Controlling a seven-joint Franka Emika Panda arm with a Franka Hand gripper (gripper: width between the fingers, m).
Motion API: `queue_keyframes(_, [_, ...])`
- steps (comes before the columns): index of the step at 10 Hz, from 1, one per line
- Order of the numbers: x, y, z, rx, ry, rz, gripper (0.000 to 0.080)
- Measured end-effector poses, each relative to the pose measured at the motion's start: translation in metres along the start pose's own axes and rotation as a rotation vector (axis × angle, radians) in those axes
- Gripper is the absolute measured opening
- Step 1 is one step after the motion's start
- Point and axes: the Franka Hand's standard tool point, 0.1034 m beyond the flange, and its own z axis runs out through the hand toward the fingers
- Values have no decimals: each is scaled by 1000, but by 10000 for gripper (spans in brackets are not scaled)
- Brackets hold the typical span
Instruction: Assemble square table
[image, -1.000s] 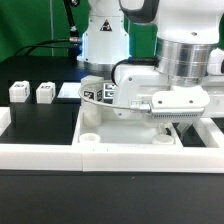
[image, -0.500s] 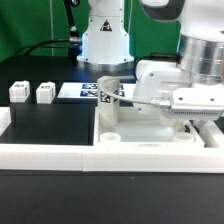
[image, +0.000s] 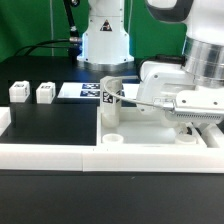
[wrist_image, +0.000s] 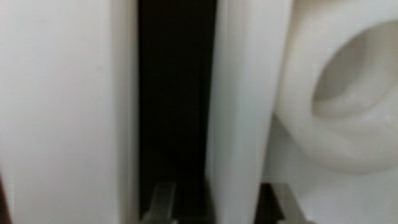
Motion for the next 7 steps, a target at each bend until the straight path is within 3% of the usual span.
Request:
queue_keyframes(1, [0,-5,0,5,2,7,72])
queue_keyframes(3, [0,-17,0,18,9,22,387])
queue_keyframes(4, [0,-23,0,26,14,29,387])
queue_keyframes(5, [-1,-27,0,30,14,34,584])
queue_keyframes(7, [-1,-30,1,31,15,39,644])
